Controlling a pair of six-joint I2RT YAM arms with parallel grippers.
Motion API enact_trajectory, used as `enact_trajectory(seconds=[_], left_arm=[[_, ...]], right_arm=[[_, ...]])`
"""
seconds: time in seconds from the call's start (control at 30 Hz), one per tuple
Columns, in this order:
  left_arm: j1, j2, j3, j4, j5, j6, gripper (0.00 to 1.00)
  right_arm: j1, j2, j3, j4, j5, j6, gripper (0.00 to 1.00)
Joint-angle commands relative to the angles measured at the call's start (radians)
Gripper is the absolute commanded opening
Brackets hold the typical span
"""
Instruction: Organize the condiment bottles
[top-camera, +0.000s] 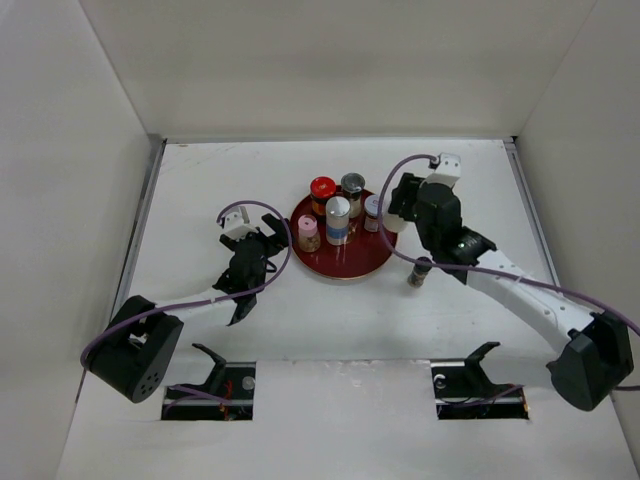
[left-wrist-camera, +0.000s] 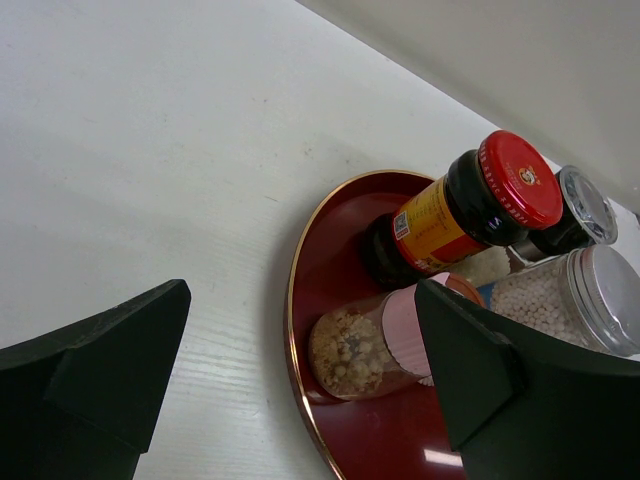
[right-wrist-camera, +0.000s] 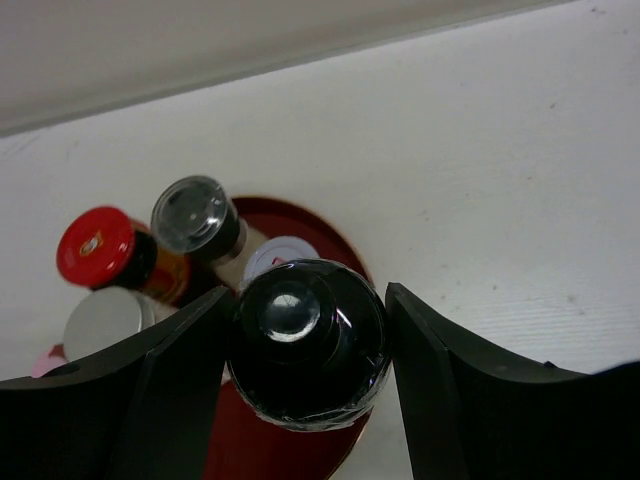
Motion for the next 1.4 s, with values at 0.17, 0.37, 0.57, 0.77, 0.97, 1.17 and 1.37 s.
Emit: enact_trajectory(seconds=[0.17, 0.37, 0.57, 0.77, 0.97, 1.17, 1.37], left_arm=[[0.004, -0.018, 0.007, 0.058, 0.006, -0.009, 0.99], [0.007, -0.024, 0.004, 0.058, 0.003, -0.009, 0.99], [0.007, -0.028, 0.004, 0.056, 0.004, -0.009, 0.99], [0.007, -0.026, 0.004, 0.058, 0.006, -0.009, 0.99], [0.005, -0.023, 0.004, 0.058, 0.006, -0.009, 0.99], [0.007, -0.024, 0.004, 0.058, 0.003, -0.009, 0.99], [0.010, -0.031, 0.000, 0.058, -0.002, -0.009, 0.99]], right_arm=[[0.142, 0.040, -0.013, 0.136, -0.047, 0.026, 0.51], [0.260, 0.181, -0.011, 0.257, -0.033, 0.039, 0.50], [0.320, 0.293, -0.007, 0.310, 0.033, 0.039, 0.51], [0.352, 0.362, -0.028, 0.340, 0.056, 0.045, 0.55], [0.358, 0.332, -0.044, 0.325, 0.061, 0.033, 0.87], [0.366, 0.085, -0.106, 0.199, 0.091, 0.006, 0.96], [0.270, -0.197, -0.212, -0.065, 0.240, 0.032, 0.93]])
